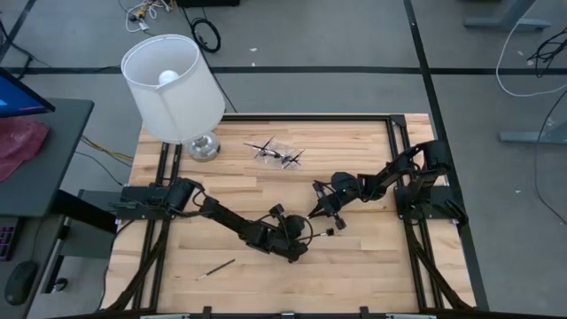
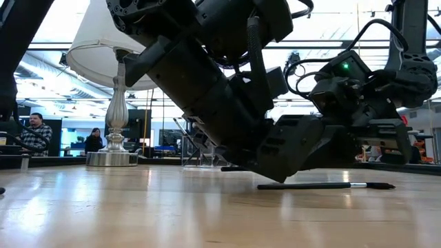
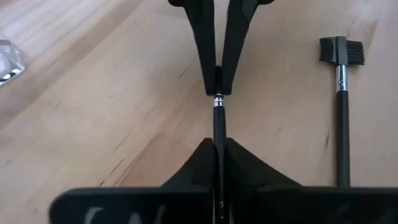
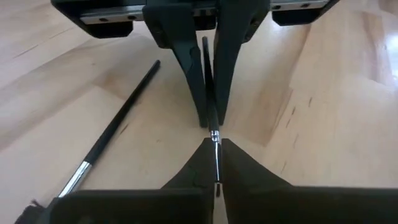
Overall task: Put items in baskets/containers
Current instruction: Put the black eyeliner brush into the transparent organizer
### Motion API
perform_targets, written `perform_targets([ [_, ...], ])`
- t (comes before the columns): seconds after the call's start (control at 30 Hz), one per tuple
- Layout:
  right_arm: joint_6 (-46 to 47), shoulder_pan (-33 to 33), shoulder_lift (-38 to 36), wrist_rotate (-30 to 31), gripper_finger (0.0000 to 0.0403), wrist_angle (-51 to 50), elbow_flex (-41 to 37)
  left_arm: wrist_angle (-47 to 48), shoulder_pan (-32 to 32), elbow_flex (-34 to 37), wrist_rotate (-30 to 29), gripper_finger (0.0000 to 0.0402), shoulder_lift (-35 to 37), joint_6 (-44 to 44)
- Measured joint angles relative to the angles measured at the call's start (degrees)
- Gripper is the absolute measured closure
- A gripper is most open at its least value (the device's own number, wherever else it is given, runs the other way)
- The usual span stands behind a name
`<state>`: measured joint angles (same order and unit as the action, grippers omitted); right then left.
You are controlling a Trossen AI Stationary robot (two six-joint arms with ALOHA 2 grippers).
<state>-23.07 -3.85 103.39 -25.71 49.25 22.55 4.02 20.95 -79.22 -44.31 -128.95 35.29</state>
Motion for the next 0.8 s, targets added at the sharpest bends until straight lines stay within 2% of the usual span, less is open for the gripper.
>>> perform_targets([
  [0.13,0.1,0.0,0.0,0.9,0.0367,0.4,0.0,0.1,0.0,0.0,-0.9,0.0378,0.0,0.0],
  [0.27,0.5,0.0,-0.5,3.8,0.0329,1.2,0.0,2.1,1.1,0.2,-4.4,0.0378,0.4,-0.1],
  [0.37,1.5,0.0,-3.5,7.1,0.0302,0.5,0.0,7.0,2.5,0.2,-7.7,0.0386,2.6,1.2],
  [0.47,1.4,0.0,-8.8,9.9,0.0278,-1.0,-0.4,15.7,4.1,0.1,-11.3,0.0386,6.1,7.2],
  [0.67,1.9,0.0,-20.7,11.8,0.0243,-5.0,-0.9,33.2,8.4,0.2,-23.5,0.0386,15.0,15.7],
  [0.8,5.3,0.0,-27.2,11.9,0.0235,-4.4,-0.9,38.8,11.7,0.1,-34.9,0.0386,21.0,17.3],
])
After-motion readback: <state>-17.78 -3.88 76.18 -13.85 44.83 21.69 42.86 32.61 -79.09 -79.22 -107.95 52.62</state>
